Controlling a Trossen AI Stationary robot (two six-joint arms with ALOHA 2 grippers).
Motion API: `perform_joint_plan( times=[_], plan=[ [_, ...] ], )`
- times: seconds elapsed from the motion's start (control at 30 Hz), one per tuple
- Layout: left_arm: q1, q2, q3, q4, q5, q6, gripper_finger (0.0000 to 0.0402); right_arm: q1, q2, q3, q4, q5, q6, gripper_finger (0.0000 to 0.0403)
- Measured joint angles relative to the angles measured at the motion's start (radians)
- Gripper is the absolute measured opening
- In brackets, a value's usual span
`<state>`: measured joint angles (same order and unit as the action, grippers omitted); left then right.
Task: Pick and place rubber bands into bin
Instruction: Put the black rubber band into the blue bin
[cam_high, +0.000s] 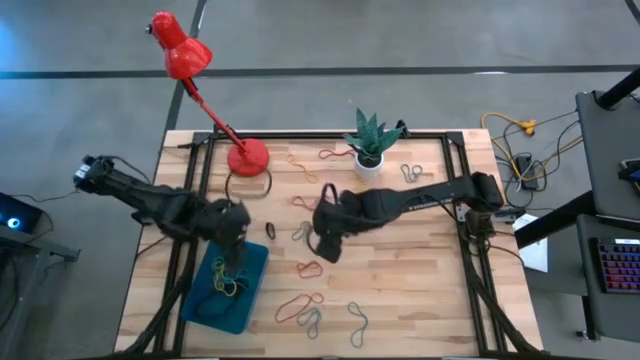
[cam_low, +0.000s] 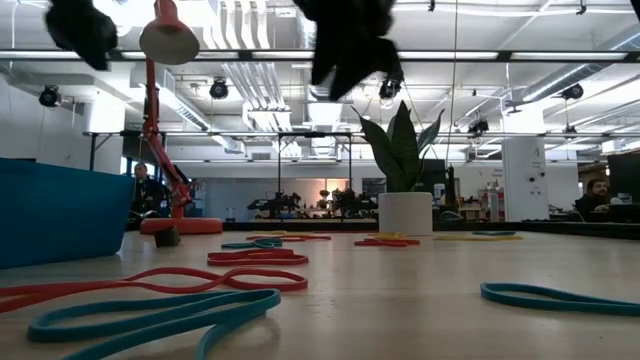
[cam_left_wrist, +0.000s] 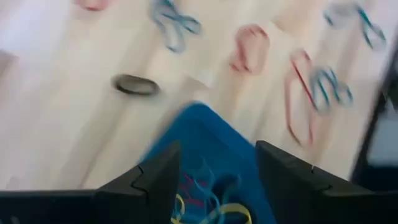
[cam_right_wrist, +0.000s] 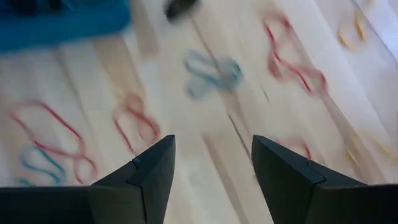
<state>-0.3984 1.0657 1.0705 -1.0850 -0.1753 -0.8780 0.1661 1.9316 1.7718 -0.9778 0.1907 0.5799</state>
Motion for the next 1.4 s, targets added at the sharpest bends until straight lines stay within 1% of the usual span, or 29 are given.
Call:
perform_joint_plan(
  times=[0.1, 0.23, 0.37, 0.47, 0.53, 0.57, 0.6, 0.67, 0.73, 0.8, 0.83, 0.9, 1.03, 1.17, 1.3, 1.4],
  plan=[
    [0.113, 0.009, -0.001, 0.044, 0.005, 0.049, 0.0191, 0.063, -0.001, 0.0, -0.115, 0.028, 0.047, 0.0198],
    [0.28, 0.039, -0.002, 0.102, 0.057, 0.079, 0.0191, 0.157, -0.002, -0.005, -0.303, 0.099, 0.162, 0.0198],
    [0.443, 0.102, -0.005, 0.127, 0.073, 0.15, 0.0191, 0.237, -0.007, -0.036, -0.472, 0.105, 0.397, 0.0198],
    [0.534, 0.162, -0.005, 0.157, 0.134, 0.183, 0.0191, 0.309, -0.026, -0.074, -0.484, 0.101, 0.602, 0.0198],
    [0.565, 0.208, -0.005, 0.165, 0.18, 0.229, 0.0191, 0.354, -0.034, -0.094, -0.475, 0.097, 0.742, 0.0198],
    [0.572, 0.231, -0.006, 0.165, 0.199, 0.271, 0.0191, 0.377, -0.034, -0.101, -0.474, 0.096, 0.799, 0.0198],
    [0.573, 0.257, -0.006, 0.164, 0.22, 0.347, 0.0191, 0.396, -0.034, -0.108, -0.469, 0.096, 0.849, 0.0198],
    [0.566, 0.302, -0.009, 0.16, 0.268, 0.574, 0.0191, 0.437, -0.034, -0.125, -0.455, 0.098, 0.934, 0.0198],
    [0.538, 0.339, -0.013, 0.13, 0.303, 0.851, 0.0191, 0.477, -0.033, -0.148, -0.439, 0.097, 1.007, 0.0198],
    [0.515, 0.36, -0.013, 0.089, 0.291, 1.083, 0.0191, 0.51, -0.032, -0.171, -0.425, 0.093, 1.069, 0.0198],
    [0.507, 0.368, -0.013, 0.076, 0.269, 1.171, 0.0191, 0.524, -0.032, -0.18, -0.423, 0.085, 1.095, 0.0198],
    [0.503, 0.38, -0.013, 0.092, 0.221, 1.287, 0.0191, 0.546, -0.032, -0.193, -0.422, 0.074, 1.138, 0.0198],
    [0.503, 0.408, -0.018, 0.198, 0.211, 1.423, 0.0191, 0.567, -0.031, -0.208, -0.42, 0.063, 1.201, 0.0198],
    [0.502, 0.46, -0.029, 0.272, 0.216, 1.489, 0.0191, 0.568, -0.031, -0.211, -0.417, 0.062, 1.208, 0.0198],
    [0.503, 0.524, -0.03, 0.229, 0.217, 1.502, 0.0191, 0.567, -0.031, -0.215, -0.414, 0.063, 1.195, 0.0198],
    [0.502, 0.547, -0.031, 0.178, 0.218, 1.505, 0.0191, 0.567, -0.031, -0.221, -0.414, 0.063, 1.193, 0.0198]
  ],
)
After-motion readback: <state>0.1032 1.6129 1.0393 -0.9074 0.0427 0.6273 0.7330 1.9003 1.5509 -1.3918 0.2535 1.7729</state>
